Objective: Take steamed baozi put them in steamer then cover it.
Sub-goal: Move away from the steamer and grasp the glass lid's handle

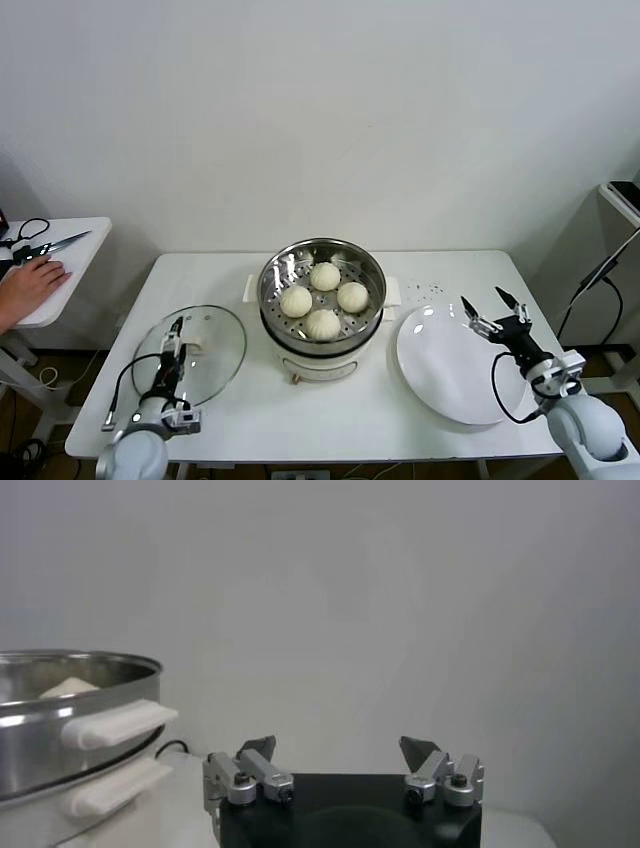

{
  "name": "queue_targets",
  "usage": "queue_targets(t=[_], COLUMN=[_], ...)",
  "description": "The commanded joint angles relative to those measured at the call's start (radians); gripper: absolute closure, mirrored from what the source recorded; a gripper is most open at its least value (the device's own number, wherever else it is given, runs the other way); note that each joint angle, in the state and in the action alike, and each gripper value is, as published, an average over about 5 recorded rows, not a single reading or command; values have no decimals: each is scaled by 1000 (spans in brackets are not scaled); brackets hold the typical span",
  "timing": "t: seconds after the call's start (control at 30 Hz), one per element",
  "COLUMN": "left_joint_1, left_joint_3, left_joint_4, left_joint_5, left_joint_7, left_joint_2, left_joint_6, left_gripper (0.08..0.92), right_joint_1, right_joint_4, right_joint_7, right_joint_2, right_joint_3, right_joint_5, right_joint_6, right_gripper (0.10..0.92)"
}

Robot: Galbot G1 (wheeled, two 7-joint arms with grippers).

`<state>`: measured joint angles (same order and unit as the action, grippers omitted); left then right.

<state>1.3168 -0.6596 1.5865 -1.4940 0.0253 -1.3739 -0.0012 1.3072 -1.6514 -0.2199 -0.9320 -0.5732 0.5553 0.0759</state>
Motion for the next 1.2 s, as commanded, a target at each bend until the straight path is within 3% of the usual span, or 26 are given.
queue_targets(t=[0.03,0.33,0.43,0.9,1.2], left_joint_1=[-66,-95,-96,-71,13], left_joint_3=[7,14,15,24,36], left_joint_4=[-93,-132,-141,-89,96], left_joint_5=[-7,24,36,104,174], left_joint_7=[53,89,89,89,73], left_joint_2=[1,2,2,10,41], left_joint_6=[8,8,4,-1,28], left_gripper=[177,178,216,615,845], right_joint_1=[31,34,35,34,29], right_joint_4=[5,15,18,35,44], right_joint_7=[-7,-17,-20,-33,-37], right_joint_2=[-14,-24,-29,-41,-39], right_joint_3=[-26,-25,-25,-28,-28], right_joint_5=[-17,-39,-47,-85,-91], right_joint_6=[7,16,18,35,41], right_gripper=[203,203,203,203,203])
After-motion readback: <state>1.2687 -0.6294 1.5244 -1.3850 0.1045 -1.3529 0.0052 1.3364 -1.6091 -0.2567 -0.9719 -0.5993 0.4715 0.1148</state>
